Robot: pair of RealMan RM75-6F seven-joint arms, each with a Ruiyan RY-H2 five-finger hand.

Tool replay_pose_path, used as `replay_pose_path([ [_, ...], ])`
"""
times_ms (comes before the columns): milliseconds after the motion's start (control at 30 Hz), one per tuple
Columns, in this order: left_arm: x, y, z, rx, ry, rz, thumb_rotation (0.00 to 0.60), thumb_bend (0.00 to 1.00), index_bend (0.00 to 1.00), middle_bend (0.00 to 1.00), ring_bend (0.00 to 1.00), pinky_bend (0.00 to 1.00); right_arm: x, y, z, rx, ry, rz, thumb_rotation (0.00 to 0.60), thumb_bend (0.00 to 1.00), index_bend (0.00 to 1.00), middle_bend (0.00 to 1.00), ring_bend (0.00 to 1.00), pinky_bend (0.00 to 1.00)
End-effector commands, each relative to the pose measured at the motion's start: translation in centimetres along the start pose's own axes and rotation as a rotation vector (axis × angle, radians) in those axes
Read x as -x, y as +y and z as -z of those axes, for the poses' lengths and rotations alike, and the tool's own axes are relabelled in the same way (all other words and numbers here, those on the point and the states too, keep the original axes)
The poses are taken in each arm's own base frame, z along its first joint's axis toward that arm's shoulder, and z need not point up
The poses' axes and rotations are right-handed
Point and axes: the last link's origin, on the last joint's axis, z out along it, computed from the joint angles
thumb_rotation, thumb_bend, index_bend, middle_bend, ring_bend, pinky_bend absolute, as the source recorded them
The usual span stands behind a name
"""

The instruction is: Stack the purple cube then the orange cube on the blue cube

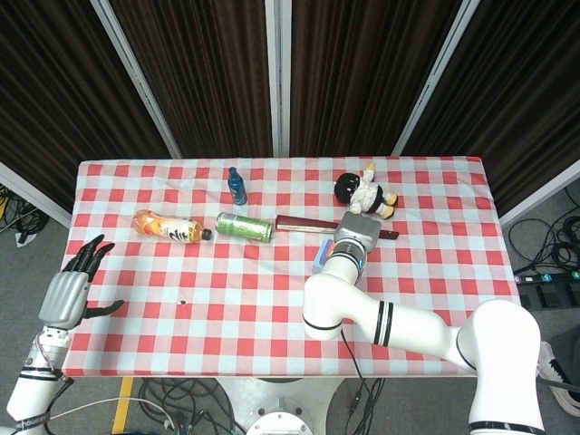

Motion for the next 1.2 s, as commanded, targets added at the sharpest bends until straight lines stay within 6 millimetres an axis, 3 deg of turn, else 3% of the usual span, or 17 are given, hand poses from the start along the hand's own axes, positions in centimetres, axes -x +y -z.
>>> replay_pose_path([
  [33, 0.0, 0.0, 0.0, 0.000, 0.001, 0.001, 0.600, 0.00, 0.16, 0.11, 0.08, 0.21, 0.1, 0.0, 0.0, 0.000, -0.002, 0.004, 0.600, 0.15, 0.50, 1.00, 1.00, 1.00],
  [300, 0.0, 0.0, 0.0, 0.002, 0.000, 0.002, 0.600, 0.00, 0.16, 0.11, 0.08, 0.21, -0.6, 0.3, 0.2, -0.007, 0.006, -0.012, 0.600, 0.14, 0.32, 1.00, 1.00, 1.00],
  [533, 0.0, 0.0, 0.0, 0.002, 0.001, 0.001, 0.600, 0.00, 0.16, 0.11, 0.08, 0.21, -2.0, 1.1, 1.0, -0.027, 0.012, -0.011, 0.600, 0.11, 0.27, 1.00, 1.00, 1.00],
  [800, 0.0, 0.0, 0.0, 0.004, 0.004, -0.005, 0.600, 0.00, 0.16, 0.11, 0.08, 0.21, -4.2, 4.3, 5.0, -0.191, 0.056, -0.022, 0.600, 0.10, 0.22, 1.00, 1.00, 1.00],
  [900, -0.1, 0.0, 0.0, 0.002, 0.009, -0.007, 0.600, 0.00, 0.16, 0.11, 0.08, 0.21, -4.5, 7.9, 7.5, -0.325, 0.247, -0.061, 0.600, 0.09, 0.28, 1.00, 1.00, 1.00],
  [967, -0.1, -0.1, 0.0, 0.000, 0.009, -0.011, 0.600, 0.00, 0.16, 0.11, 0.08, 0.21, -4.0, 11.7, 8.9, -0.399, 0.422, -0.075, 0.600, 0.09, 0.34, 1.00, 1.00, 0.99],
  [1000, -0.1, -0.1, 0.0, -0.001, 0.008, -0.013, 0.600, 0.00, 0.16, 0.11, 0.08, 0.21, -3.8, 13.1, 8.5, -0.407, 0.495, -0.077, 0.600, 0.09, 0.35, 1.00, 0.99, 0.98],
  [1100, 0.0, -0.1, 0.0, -0.001, 0.005, -0.017, 0.600, 0.00, 0.16, 0.11, 0.08, 0.21, -0.7, 19.0, 7.6, -0.433, 0.669, -0.047, 0.600, 0.09, 0.39, 0.92, 0.88, 0.90],
  [1200, 0.1, 0.0, -0.1, 0.001, 0.006, -0.025, 0.600, 0.00, 0.16, 0.11, 0.08, 0.21, 3.2, 25.2, 7.2, -0.417, 0.771, 0.059, 0.600, 0.12, 0.41, 0.71, 0.68, 0.77],
])
